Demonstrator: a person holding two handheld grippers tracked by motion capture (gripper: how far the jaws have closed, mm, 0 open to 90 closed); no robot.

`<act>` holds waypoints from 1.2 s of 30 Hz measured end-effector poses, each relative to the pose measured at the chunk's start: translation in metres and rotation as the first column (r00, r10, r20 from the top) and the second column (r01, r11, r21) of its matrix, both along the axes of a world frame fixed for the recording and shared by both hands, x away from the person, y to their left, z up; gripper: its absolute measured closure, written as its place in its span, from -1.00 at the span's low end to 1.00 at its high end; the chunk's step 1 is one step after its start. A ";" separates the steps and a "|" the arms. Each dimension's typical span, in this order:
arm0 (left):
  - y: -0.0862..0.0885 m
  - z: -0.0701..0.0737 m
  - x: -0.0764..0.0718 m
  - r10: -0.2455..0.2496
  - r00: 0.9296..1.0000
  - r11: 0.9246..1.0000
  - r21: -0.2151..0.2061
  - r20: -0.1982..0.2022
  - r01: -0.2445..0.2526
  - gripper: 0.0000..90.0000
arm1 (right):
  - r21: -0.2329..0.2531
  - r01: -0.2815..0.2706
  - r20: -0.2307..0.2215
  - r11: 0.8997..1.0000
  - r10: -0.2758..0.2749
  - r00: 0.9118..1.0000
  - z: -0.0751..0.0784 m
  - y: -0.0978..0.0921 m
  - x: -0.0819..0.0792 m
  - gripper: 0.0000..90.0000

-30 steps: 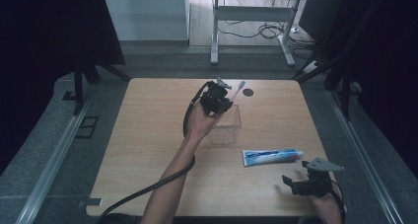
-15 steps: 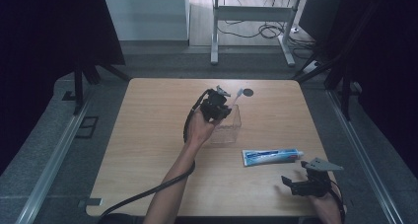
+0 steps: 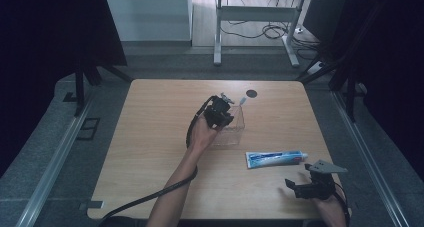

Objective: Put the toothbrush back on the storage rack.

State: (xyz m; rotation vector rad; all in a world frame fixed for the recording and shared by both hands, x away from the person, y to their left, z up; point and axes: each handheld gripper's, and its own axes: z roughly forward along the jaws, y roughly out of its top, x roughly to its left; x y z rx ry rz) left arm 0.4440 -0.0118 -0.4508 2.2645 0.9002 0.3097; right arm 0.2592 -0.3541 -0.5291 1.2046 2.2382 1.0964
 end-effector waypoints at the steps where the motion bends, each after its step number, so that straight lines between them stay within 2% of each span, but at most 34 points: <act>1: 0.000 0.000 0.000 0.000 1.000 1.000 0.003 -0.002 0.000 0.75 | -0.001 -0.001 0.000 1.000 0.001 1.000 0.000 0.000 0.000 -1.00; 20: -0.007 0.000 -0.001 -0.012 0.999 0.997 0.081 -0.042 0.015 0.72 | -0.007 -0.006 -0.012 1.000 0.006 1.000 -0.002 0.001 0.001 -1.00; 30: -0.008 0.000 -0.002 -0.025 0.999 0.997 0.076 -0.042 0.028 0.60 | -0.006 -0.007 -0.012 1.000 0.007 1.000 -0.002 0.001 0.001 -1.00; 36: -0.008 0.004 -0.003 -0.028 0.999 0.998 0.057 -0.037 0.030 0.57 | -0.008 -0.008 -0.013 1.000 0.008 1.000 -0.002 0.001 0.001 -1.00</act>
